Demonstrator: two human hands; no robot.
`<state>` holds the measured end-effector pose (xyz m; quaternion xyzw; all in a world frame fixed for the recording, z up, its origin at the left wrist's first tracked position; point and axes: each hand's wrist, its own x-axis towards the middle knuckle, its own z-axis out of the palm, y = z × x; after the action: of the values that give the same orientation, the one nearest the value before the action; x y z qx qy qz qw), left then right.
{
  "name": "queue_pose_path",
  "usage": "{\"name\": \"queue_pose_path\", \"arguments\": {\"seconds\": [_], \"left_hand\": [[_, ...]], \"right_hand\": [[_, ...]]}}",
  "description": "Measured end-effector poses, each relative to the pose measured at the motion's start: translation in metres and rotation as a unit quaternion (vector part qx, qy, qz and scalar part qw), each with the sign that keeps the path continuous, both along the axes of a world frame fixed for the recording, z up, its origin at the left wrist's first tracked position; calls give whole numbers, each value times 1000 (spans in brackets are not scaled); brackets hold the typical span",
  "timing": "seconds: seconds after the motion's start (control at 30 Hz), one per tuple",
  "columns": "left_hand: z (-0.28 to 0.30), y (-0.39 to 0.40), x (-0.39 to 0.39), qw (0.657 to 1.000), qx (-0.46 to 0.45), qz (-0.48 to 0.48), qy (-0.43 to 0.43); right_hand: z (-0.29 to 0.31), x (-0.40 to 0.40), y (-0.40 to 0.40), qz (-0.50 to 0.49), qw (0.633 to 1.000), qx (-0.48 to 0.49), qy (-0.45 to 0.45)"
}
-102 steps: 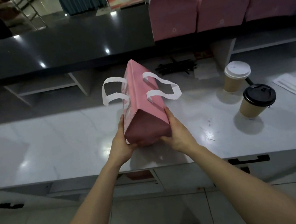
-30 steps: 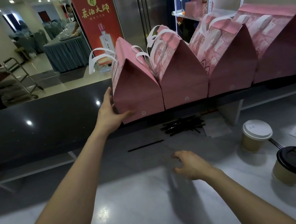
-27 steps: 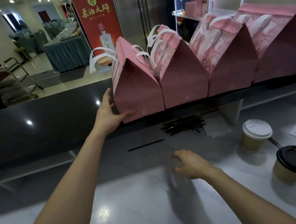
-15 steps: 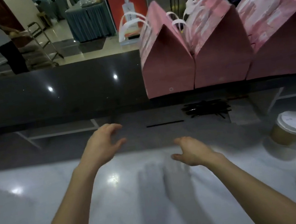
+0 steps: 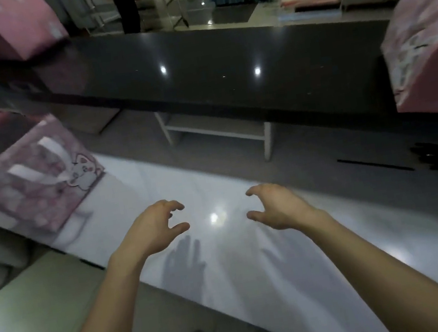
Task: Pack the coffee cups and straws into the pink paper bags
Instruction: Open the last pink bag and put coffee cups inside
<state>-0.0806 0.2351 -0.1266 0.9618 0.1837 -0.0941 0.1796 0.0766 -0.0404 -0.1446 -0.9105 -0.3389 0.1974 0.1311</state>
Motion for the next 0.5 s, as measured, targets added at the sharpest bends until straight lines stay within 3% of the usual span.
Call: {"name": "queue_pose_path", "arguments": {"seconds": [0.3,0.5], "left_hand": [[35,196,-72,998,64,-8,-22],[83,283,-95,991,50,-31,-119]], "right_hand": [[34,-58,230,45,998,-43,-20],[62,-70,337,42,997,-26,-56]]}}
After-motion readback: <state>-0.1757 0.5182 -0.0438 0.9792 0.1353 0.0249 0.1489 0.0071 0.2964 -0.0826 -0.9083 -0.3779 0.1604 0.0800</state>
